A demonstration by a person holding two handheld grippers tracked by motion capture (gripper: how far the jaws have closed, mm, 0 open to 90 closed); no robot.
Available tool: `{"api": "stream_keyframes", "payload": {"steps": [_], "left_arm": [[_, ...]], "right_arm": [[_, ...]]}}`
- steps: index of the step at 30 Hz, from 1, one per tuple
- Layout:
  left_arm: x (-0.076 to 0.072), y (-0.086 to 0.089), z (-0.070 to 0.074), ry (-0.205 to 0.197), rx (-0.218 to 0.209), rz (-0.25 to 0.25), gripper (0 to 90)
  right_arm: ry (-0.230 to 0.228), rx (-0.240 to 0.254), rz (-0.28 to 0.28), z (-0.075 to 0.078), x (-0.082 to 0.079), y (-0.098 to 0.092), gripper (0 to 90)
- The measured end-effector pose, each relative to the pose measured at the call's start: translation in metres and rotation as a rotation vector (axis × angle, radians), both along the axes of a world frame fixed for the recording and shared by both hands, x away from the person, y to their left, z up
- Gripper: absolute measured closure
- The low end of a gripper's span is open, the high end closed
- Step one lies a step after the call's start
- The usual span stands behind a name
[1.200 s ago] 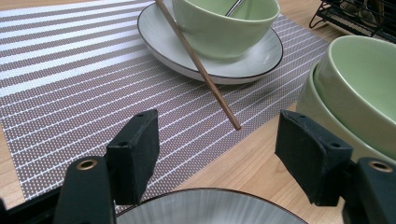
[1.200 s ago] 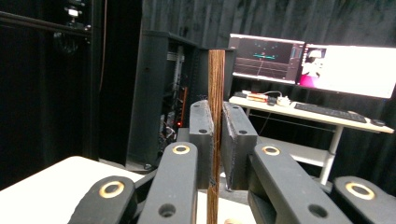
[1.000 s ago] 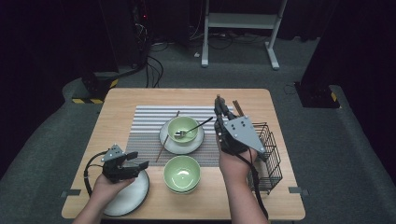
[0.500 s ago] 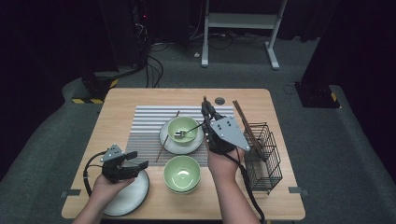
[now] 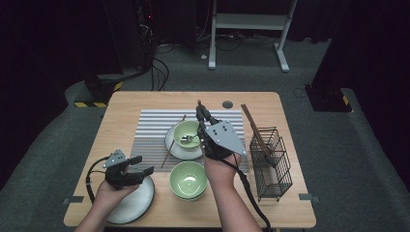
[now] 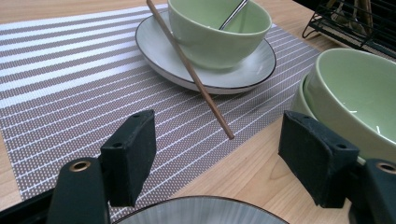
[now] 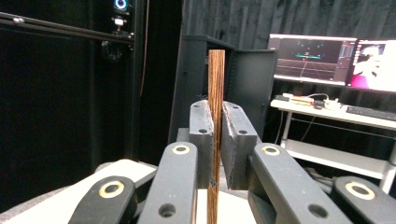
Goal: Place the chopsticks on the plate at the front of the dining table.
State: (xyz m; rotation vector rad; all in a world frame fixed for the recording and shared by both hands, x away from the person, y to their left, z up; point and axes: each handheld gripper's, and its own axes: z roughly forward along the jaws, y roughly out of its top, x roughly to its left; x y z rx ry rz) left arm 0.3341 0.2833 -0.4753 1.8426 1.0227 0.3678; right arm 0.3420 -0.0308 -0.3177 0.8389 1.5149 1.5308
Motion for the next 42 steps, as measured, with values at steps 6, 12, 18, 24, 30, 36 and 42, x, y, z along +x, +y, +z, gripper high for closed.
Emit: {"api": "stream_keyframes", "payload": {"steps": [6, 12, 18, 24, 30, 36, 42], "left_arm": [[0.003, -0.008, 0.004, -0.001, 0.004, -0.019, 27.8], [0.005, -0.009, 0.008, -0.002, -0.016, -0.021, 28.1], [0.005, -0.015, 0.009, -0.010, -0.016, -0.035, 28.1], [0.005, -0.023, 0.008, -0.014, -0.025, -0.045, 26.7], [0.005, -0.031, 0.011, -0.027, -0.038, -0.057, 26.9], [0.006, -0.039, 0.016, -0.038, -0.047, -0.083, 27.3], [0.008, -0.054, 0.020, -0.060, -0.035, -0.102, 27.2]], "right_arm": [[-0.009, 0.001, 0.025, -0.001, -0.005, 0.008, 83.5], [-0.015, 0.019, 0.056, -0.002, -0.008, 0.014, 83.5], [-0.017, 0.023, 0.090, -0.004, -0.012, 0.021, 83.5], [-0.021, 0.027, 0.114, -0.004, -0.016, 0.027, 83.5], [-0.022, 0.024, 0.130, -0.004, -0.019, 0.032, 83.5], [-0.022, 0.027, 0.142, -0.003, -0.022, 0.037, 83.5], [-0.021, 0.020, 0.160, -0.003, -0.024, 0.043, 83.5]]}}
